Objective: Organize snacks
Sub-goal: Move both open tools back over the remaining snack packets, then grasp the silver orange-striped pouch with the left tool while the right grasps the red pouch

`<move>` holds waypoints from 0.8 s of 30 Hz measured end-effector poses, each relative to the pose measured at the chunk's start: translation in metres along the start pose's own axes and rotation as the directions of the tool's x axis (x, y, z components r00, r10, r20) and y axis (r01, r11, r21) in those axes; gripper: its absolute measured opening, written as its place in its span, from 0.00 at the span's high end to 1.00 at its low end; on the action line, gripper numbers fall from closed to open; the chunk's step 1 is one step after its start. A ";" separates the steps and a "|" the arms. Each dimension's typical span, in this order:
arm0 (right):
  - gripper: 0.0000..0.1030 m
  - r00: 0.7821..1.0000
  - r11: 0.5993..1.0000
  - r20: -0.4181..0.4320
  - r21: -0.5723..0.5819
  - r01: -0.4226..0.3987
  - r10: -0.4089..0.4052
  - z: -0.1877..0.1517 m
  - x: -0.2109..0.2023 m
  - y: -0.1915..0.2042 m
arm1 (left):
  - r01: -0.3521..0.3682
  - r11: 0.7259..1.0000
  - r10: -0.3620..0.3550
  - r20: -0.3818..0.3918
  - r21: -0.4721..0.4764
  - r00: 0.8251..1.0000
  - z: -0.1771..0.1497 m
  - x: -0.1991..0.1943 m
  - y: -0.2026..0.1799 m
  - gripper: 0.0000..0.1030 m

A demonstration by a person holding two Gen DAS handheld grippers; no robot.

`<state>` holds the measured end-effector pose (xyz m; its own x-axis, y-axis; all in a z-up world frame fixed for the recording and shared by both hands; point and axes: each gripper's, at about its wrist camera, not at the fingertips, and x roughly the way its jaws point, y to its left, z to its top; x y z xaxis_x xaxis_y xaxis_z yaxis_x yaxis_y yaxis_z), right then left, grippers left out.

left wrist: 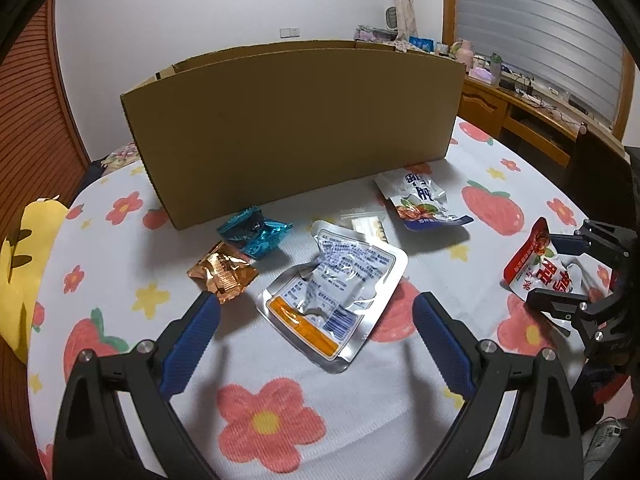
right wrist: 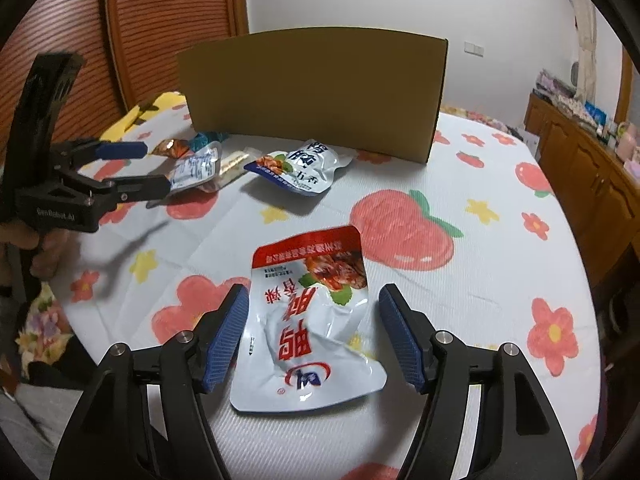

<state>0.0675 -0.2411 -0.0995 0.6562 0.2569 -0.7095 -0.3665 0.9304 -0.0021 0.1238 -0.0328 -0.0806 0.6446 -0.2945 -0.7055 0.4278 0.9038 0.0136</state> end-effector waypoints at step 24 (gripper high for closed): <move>0.32 1.000 1.000 0.000 -0.030 0.002 -0.002 0.000 0.002 0.002 | 0.086 0.990 -0.071 -0.136 0.111 0.988 0.016 0.030 0.001 0.24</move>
<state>0.0682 -0.2387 -0.1013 0.6571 0.2546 -0.7095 -0.3843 0.9229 -0.0248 0.1536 -0.0457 -0.0900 0.5206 -0.3130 -0.7943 0.5493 0.8351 0.0310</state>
